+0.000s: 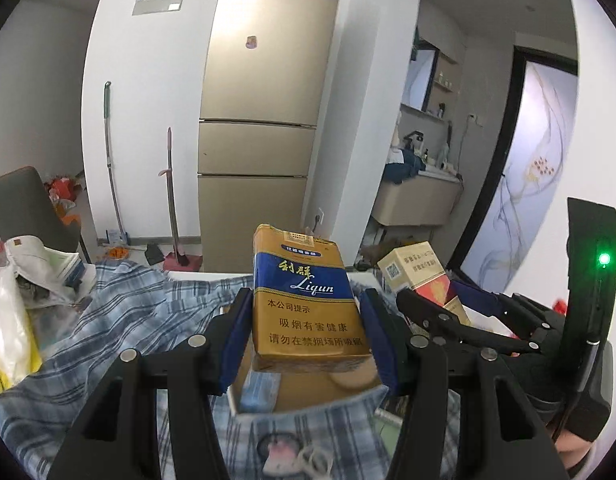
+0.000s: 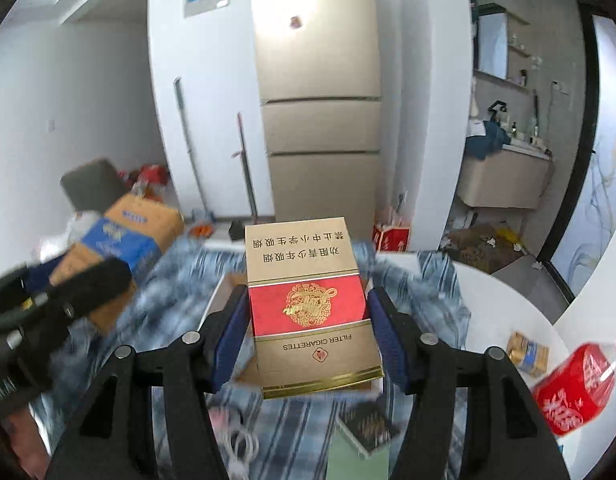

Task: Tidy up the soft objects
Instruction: 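Carry both cigarette packs over the white box and release them inside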

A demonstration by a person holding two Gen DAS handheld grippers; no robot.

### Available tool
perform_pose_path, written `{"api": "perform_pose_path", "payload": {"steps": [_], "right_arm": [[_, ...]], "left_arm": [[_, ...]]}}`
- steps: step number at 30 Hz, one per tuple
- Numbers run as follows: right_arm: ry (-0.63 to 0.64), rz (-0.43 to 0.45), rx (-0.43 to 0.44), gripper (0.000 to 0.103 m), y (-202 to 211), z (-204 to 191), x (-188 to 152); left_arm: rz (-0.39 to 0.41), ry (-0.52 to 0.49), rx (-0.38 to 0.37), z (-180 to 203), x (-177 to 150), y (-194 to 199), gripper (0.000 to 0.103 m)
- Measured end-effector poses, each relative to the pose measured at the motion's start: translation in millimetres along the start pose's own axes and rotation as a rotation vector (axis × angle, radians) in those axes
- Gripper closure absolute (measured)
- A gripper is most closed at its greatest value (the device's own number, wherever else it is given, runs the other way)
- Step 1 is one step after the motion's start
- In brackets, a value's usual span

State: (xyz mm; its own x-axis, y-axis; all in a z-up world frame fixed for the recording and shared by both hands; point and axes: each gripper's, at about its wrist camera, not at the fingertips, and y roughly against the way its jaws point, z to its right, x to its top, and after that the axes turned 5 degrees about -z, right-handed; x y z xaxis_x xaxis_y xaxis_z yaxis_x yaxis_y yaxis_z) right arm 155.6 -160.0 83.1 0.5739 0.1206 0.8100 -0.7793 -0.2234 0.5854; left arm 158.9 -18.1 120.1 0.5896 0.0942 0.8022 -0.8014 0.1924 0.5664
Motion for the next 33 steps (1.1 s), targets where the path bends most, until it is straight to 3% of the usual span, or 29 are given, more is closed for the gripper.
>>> {"api": "perform_pose_path", "payload": {"steps": [4, 10, 16, 22, 30, 33], "right_arm": [[-0.054, 0.01, -0.012, 0.044, -22, 8, 18], [-0.088, -0.008, -0.013, 0.044, -59, 20, 3], [-0.084, -0.114, -0.019, 0.044, -101, 24, -16], [-0.093, -0.235, -0.017, 0.044, -138, 25, -36], [-0.073, -0.317, 0.003, 0.044, -159, 21, -52], [-0.07, -0.321, 0.0, 0.043, -160, 21, -52]], "left_arm": [[-0.019, 0.037, -0.001, -9, 7, -28, 0.046], [-0.11, 0.048, 0.007, -23, -13, -80, 0.046], [-0.243, 0.066, 0.023, -38, -40, -130, 0.046], [-0.32, 0.082, 0.061, -50, -58, -159, 0.046], [-0.342, 0.073, 0.073, -52, -65, -169, 0.045], [-0.325, 0.074, 0.067, -51, -61, -165, 0.034]]}}
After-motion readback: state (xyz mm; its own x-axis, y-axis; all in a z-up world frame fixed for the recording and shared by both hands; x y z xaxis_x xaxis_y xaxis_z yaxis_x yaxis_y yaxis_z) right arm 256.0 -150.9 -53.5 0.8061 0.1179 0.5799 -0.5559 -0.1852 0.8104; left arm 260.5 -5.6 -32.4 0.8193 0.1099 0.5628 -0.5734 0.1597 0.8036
